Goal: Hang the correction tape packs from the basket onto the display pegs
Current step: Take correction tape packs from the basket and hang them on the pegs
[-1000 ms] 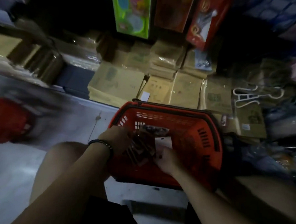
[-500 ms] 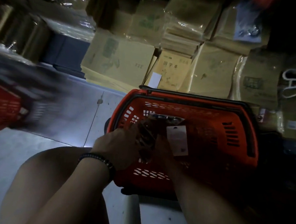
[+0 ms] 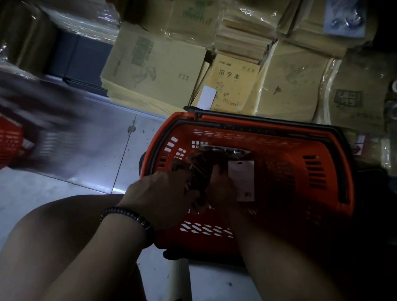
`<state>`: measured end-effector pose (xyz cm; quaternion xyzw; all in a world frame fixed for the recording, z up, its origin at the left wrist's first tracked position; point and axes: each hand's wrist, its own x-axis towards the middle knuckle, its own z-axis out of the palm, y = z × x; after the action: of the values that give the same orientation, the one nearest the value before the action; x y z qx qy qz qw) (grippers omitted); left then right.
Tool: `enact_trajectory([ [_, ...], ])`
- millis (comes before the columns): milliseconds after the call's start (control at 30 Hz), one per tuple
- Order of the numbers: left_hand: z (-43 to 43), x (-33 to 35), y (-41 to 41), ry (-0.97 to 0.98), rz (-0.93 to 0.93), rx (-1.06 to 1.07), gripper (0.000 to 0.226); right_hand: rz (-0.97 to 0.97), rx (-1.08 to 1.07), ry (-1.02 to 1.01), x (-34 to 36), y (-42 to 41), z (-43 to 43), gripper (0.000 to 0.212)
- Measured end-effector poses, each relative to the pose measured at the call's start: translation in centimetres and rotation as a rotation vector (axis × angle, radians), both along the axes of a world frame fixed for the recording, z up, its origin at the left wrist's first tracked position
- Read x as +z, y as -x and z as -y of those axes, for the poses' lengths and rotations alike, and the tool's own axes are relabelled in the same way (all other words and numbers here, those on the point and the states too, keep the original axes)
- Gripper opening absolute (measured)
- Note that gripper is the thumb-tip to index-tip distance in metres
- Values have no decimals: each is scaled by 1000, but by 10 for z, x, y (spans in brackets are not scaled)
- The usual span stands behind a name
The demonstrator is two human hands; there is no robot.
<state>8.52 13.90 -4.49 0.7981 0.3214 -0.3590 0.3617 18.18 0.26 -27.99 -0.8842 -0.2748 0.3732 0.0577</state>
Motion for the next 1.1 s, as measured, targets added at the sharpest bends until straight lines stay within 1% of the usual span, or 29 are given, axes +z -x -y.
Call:
enact_trajectory([
  [200, -1, -10, 2, 23, 59, -37, 36, -111, -79, -25, 4, -7, -6, 59],
  [233, -3, -10, 1, 27, 58, -48, 36, -103, -73, -30, 5, -8, -4, 59],
  [300, -9, -11, -2, 25, 60, -55, 37, -92, -80, -59, 12, -10, 1, 53],
  [400, -16, -10, -4, 38, 58, 19, 34, -14, -71, -217, 39, -7, 12, 43],
  [500, -15, -6, -11, 57, 53, 70, 33, 31, -96, -402, 78, -5, 24, 50],
  [567, -12, -1, -12, 92, 99, 217, 32, 108, -30, -431, 109, -5, 32, 58],
  [600, -10, 5, -12, 135, 141, 281, 36, 141, 1, -453, 122, -6, 37, 63],
  [633, -7, 13, -11, 207, 192, 350, 48, 159, 8, -493, 135, -6, 41, 66],
  [667, -3, 20, -10, 310, 268, 473, 58, 171, -3, -528, 148, -6, 44, 66],
  [733, 7, 32, -5, 549, 406, 813, 65, 207, -40, -594, 171, -5, 50, 66],
  [767, 13, 37, -4, 668, 454, 934, 68, 221, -52, -619, 184, -2, 53, 68],
  [800, 19, 38, -2, 772, 492, 1009, 73, 230, -50, -646, 198, 1, 55, 69],
  [867, 32, 52, 4, 924, 565, 1079, 80, 240, -8, -735, 226, 7, 61, 70],
  [900, 36, 60, 6, 966, 594, 1110, 81, 246, 25, -789, 239, 8, 64, 70],
  [1000, 46, 87, 12, 1026, 659, 1193, 77, 234, 91, -874, 280, 3, 73, 70],
  [1067, 55, 107, 13, 1027, 684, 1233, 77, 214, 119, -893, 313, -2, 78, 59],
  [1100, 59, 120, 13, 1023, 711, 1220, 75, 226, 138, -895, 330, -7, 80, 53],
])
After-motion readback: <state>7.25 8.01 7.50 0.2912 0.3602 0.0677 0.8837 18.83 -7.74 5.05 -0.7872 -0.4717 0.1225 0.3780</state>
